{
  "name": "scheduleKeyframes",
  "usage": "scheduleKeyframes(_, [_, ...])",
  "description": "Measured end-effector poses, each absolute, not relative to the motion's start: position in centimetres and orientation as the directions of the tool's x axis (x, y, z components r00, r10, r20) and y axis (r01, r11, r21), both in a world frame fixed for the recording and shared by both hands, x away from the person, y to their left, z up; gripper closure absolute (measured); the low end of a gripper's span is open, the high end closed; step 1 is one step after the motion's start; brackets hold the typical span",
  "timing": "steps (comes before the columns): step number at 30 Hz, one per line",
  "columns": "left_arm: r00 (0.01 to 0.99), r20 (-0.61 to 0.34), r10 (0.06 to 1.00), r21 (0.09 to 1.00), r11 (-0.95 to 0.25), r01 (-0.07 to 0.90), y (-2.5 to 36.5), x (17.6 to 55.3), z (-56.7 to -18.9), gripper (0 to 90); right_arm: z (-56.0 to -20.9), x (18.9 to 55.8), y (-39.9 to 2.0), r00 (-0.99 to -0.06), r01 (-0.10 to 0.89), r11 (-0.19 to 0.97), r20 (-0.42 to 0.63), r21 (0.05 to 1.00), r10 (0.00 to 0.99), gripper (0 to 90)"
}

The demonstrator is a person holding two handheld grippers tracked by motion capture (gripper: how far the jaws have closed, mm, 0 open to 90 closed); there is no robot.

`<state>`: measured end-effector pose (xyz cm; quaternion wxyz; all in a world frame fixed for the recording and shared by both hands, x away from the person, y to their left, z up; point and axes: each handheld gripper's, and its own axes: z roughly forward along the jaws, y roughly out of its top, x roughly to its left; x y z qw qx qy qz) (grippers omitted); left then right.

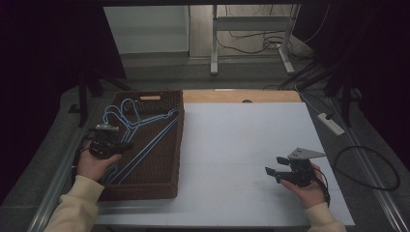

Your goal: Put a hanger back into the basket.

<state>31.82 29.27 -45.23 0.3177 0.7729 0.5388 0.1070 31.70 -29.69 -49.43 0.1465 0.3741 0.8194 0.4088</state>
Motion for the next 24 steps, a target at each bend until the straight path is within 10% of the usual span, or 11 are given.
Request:
scheduleKeyframes(8, [0.330,-0.137,0.934,0.540,-0.209,0.815,29.6,32.7,-46.1,84.0,-49.5,31.7,-29.6,-0.677,0.498,0.389,0.068,0.775,0.733,33.9])
scheduleKeyframes(24, [0.399,-0.042,0.916,0.720,-0.249,0.648,28.7,29.7,-43.2,44.3,-49.5,31.7,-29.7,-0.677,0.499,0.389,0.069,0.774,0.733,33.9])
